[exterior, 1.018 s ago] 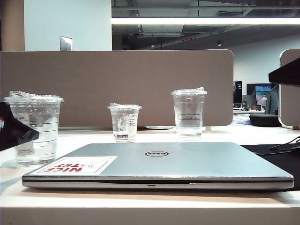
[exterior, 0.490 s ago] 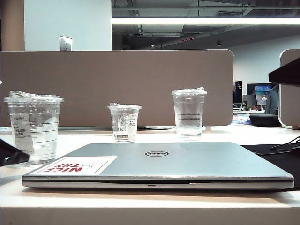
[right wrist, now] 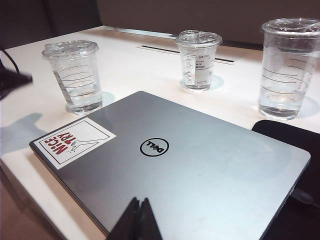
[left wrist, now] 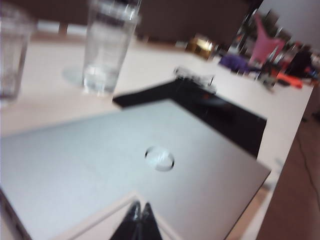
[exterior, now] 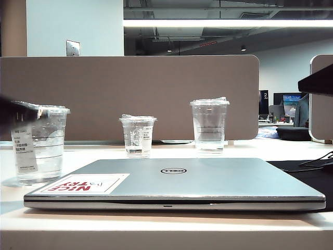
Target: Pick up the coffee cup on the left and place it on the left side of the laptop.
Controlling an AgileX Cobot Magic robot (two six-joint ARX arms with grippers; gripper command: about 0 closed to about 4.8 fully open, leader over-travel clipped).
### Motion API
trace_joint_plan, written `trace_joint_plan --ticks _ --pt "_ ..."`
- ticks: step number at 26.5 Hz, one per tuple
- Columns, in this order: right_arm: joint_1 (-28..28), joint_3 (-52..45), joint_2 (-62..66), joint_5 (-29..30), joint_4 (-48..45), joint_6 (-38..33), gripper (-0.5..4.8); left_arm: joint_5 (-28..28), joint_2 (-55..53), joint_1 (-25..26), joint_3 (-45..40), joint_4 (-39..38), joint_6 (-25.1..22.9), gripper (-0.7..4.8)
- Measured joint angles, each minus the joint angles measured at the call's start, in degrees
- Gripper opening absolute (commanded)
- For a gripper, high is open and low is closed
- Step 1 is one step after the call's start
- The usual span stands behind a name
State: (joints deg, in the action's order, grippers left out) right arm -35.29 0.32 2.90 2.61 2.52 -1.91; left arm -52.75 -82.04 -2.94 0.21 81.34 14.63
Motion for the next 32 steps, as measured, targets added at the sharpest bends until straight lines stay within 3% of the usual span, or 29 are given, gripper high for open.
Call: trace_joint_plan --ticks 4,17,21,32 --pt "-0.02 0.0 0.0 0.0 0.0 0.0 -0.04 -0.63 9.64 0.07 0.02 0.02 4.79 -0.06" --pt "-0.02 0.0 0.0 0.0 0.0 0.0 -0.04 2.1 33.66 0.07 0.02 -1.22 9.6 -0.06" --pt "-0.02 0.0 0.0 0.0 -0.02 0.0 -0.04 7.65 41.33 0.07 0.0 -11.26 8.74 -0.06" --pt "-0.02 0.0 0.0 0.0 0.0 0.0 -0.04 30.42 63.58 0.07 0.07 -44.33 -2.23 -0.06"
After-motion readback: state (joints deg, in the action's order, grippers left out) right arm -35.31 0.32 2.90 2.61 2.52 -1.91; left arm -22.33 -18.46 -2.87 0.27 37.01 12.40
